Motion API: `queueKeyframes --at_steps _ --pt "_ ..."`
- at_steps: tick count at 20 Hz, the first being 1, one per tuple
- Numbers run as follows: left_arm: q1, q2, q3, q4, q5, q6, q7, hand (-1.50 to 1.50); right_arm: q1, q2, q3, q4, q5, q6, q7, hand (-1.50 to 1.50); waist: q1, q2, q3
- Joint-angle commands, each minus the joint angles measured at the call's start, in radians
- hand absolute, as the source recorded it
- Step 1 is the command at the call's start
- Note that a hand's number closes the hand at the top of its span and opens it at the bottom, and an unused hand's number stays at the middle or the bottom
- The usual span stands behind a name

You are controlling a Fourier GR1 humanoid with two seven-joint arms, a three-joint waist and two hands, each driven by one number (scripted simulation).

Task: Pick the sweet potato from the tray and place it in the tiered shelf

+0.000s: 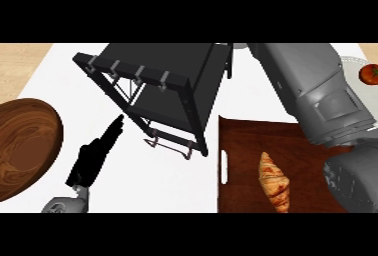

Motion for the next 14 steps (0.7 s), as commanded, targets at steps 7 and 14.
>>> queueKeyframes --at_steps 7,14 --pt "-0.024 0.004 0.000 -0.011 -0.008 0.002 0.016 0.00 0.077 -0.188 -0.134 0.014 -0.102 -0.172 0.078 -1.50 0.010 0.045 -0.007" --pt "-0.006 -0.004 -0.008 -0.008 0.005 -0.018 -0.013 0.00 0.145 -0.342 -0.116 0.004 -0.088 0.010 0.033 -1.50 0.031 0.063 -0.005"
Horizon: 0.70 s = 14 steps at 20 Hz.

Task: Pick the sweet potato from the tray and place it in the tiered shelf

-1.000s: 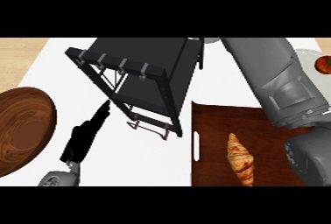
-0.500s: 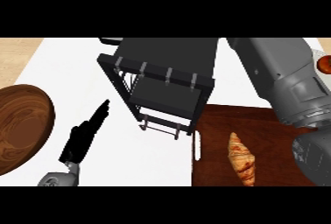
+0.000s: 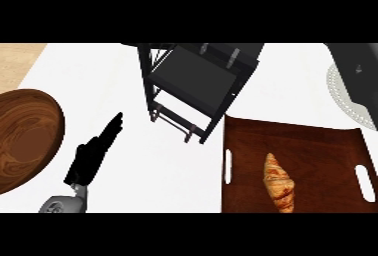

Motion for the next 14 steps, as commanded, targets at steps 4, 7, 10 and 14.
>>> queueKeyframes --at_steps 4,7,10,14 --pt "-0.004 -0.004 -0.013 -0.014 -0.011 0.003 0.010 0.00 0.132 -0.169 0.019 -0.006 0.027 0.144 -0.091 -1.50 0.004 0.027 0.019" --pt "-0.034 -0.027 -0.025 0.005 -0.015 0.009 0.009 0.00 0.111 -0.200 0.024 -0.003 0.033 0.174 -0.083 -1.50 0.022 0.039 0.018" --pt "-0.031 -0.016 -0.011 0.013 -0.014 0.010 -0.001 0.00 0.127 -0.203 0.035 -0.004 0.045 0.204 -0.118 -1.50 0.021 0.026 0.018" --pt "-0.055 -0.019 -0.021 0.012 -0.009 -0.008 0.019 0.00 0.154 -0.239 0.064 -0.007 0.079 0.235 -0.145 -1.50 0.031 0.035 0.019"
